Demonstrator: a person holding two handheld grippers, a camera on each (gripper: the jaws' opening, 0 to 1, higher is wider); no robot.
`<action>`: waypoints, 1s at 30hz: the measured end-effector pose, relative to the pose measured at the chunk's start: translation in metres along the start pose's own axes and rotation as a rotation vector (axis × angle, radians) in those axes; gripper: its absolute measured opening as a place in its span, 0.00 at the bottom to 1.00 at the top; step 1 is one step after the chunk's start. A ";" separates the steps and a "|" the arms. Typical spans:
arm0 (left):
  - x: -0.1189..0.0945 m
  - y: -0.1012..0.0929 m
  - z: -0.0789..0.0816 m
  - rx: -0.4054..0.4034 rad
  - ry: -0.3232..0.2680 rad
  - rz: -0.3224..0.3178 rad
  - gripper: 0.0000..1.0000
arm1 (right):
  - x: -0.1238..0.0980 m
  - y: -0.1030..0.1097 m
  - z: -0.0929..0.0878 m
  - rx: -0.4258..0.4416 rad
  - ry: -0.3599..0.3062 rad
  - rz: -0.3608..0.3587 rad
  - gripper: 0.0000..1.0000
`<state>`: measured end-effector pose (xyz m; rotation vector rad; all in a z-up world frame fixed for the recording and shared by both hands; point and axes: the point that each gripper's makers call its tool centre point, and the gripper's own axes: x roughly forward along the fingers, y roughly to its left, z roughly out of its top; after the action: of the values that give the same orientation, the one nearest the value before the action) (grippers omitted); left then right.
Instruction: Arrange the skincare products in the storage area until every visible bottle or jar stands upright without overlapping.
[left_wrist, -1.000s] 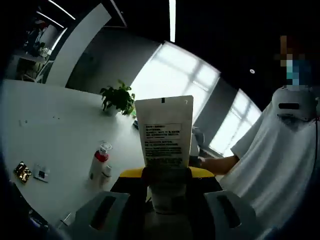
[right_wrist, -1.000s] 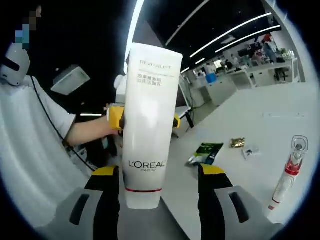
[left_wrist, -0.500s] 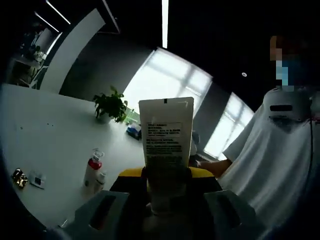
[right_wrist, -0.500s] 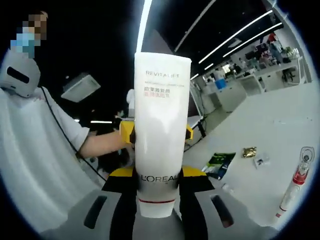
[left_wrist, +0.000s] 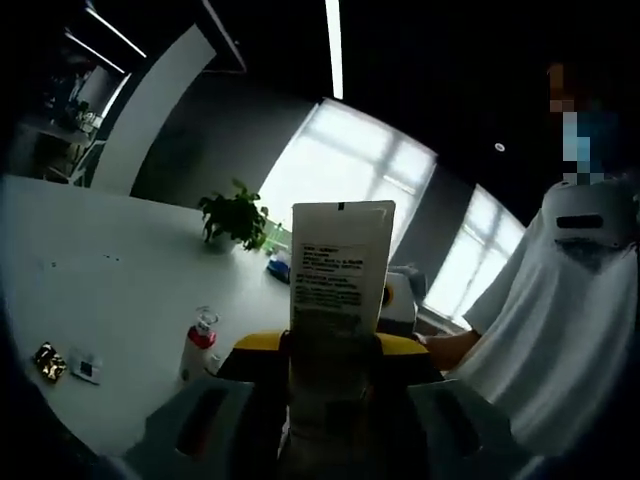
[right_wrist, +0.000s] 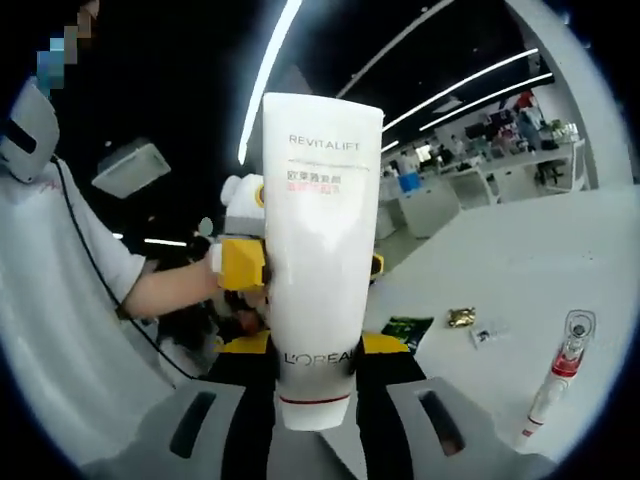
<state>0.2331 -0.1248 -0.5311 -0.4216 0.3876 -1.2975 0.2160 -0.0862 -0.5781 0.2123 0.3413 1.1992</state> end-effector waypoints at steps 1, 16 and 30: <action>0.001 0.001 0.001 0.004 -0.002 0.017 0.31 | 0.000 -0.002 0.000 -0.005 0.002 -0.015 0.30; 0.012 0.032 0.009 0.071 -0.001 0.362 0.22 | 0.000 -0.037 0.000 -0.169 0.117 -0.376 0.30; -0.002 0.048 0.016 0.088 -0.104 0.641 0.13 | 0.000 -0.047 0.003 -0.220 0.152 -0.479 0.31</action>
<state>0.2807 -0.1110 -0.5411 -0.2565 0.3387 -0.6627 0.2586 -0.1024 -0.5912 -0.1484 0.3649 0.7711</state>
